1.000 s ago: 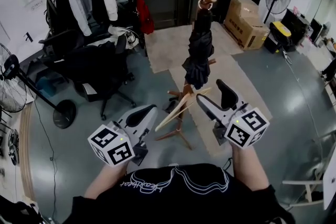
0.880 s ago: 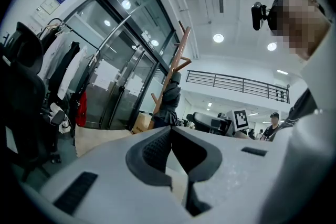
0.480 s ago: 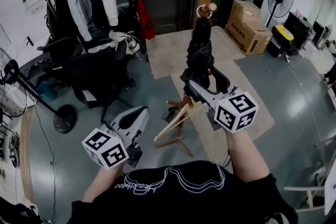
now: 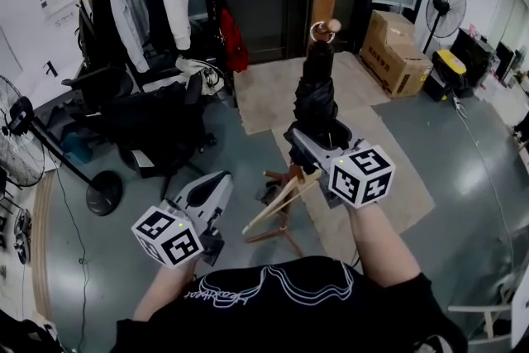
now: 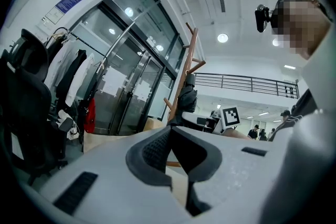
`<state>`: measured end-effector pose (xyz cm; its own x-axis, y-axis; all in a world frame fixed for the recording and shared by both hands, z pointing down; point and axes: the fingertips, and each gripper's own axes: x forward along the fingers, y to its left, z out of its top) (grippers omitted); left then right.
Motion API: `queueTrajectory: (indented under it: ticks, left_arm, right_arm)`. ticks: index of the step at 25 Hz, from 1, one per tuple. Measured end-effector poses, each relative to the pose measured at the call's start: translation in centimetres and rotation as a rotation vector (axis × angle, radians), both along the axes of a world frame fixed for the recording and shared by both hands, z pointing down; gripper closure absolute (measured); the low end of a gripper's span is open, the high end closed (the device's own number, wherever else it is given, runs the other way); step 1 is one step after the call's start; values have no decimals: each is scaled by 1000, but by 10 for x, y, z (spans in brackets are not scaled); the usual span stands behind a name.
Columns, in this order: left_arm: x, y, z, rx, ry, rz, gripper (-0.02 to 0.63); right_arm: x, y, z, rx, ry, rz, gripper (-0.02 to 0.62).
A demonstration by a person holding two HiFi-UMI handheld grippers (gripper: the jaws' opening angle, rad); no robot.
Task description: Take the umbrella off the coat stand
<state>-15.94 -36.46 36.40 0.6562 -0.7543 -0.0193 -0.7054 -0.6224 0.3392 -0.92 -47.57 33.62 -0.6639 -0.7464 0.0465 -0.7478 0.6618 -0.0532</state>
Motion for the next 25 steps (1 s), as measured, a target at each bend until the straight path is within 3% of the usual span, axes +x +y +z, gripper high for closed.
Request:
queueTrajectory:
  ticks: [9, 25]
  left_arm:
    - [-1, -7, 10, -10, 18, -25, 601]
    - [-5, -10, 5, -3, 39, -20, 601]
  right_arm:
    - [3, -1, 2, -9, -27, -9, 333]
    - [4, 8, -9, 18, -54, -32, 342]
